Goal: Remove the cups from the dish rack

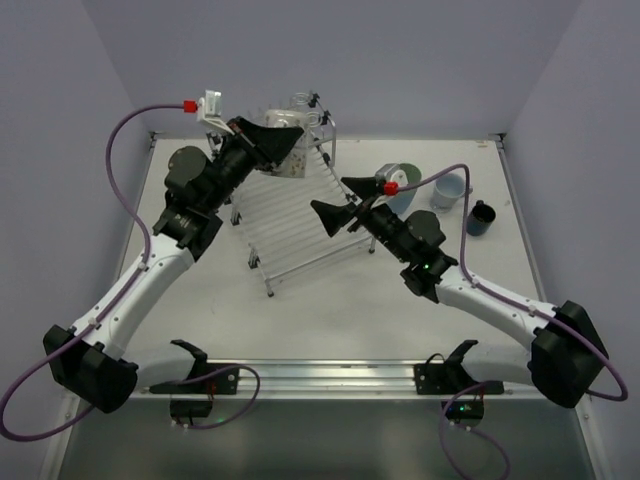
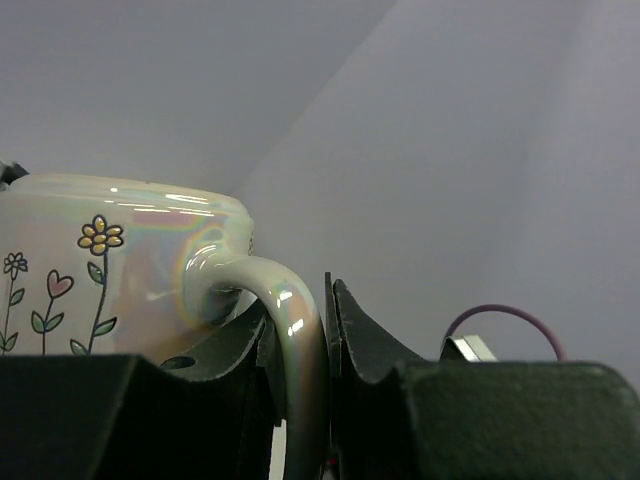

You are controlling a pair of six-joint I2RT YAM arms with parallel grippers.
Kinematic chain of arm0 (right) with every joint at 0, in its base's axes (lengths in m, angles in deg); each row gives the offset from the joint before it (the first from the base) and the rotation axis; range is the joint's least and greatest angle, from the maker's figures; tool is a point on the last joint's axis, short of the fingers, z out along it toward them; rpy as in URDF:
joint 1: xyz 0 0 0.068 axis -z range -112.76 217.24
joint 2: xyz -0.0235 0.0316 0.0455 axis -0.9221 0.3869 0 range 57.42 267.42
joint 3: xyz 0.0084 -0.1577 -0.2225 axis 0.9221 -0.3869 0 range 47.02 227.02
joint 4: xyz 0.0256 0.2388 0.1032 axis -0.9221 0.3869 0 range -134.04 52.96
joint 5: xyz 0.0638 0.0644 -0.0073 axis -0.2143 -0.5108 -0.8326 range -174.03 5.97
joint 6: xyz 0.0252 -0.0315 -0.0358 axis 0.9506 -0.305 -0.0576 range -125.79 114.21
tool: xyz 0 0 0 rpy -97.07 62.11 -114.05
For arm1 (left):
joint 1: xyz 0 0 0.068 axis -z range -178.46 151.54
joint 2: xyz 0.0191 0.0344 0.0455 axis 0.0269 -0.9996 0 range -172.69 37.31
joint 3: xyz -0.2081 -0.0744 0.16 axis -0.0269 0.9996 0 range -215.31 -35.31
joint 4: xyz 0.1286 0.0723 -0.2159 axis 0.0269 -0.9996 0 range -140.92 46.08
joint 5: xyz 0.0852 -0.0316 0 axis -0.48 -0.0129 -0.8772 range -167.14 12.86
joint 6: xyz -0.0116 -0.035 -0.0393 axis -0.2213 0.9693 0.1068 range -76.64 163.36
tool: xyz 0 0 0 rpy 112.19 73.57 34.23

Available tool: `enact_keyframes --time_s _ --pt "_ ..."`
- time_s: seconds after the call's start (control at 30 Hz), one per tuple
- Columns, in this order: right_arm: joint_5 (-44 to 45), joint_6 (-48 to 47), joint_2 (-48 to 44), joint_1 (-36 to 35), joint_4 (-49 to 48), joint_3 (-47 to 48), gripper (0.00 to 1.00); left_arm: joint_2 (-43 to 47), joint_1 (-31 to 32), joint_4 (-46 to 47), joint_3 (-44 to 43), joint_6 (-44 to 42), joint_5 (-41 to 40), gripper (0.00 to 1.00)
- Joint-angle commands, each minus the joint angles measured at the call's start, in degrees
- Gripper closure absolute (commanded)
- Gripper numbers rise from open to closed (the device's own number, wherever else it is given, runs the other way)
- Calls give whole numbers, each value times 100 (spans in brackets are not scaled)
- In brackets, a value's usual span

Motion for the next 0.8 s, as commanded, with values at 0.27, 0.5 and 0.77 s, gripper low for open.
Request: enact_keyframes --time_s 0.27,0.5,0.77 --pt "2006 -2652 440 -934 -2276 -231 1 353 636 1007 -71 1226 148 100" --pt "2594 -3047 545 -1092 -2891 -231 4 450 751 1060 148 1376 139 100" --pt "3262 -3978 1265 -1417 -4577 -213 26 450 786 1034 386 1832 148 100"
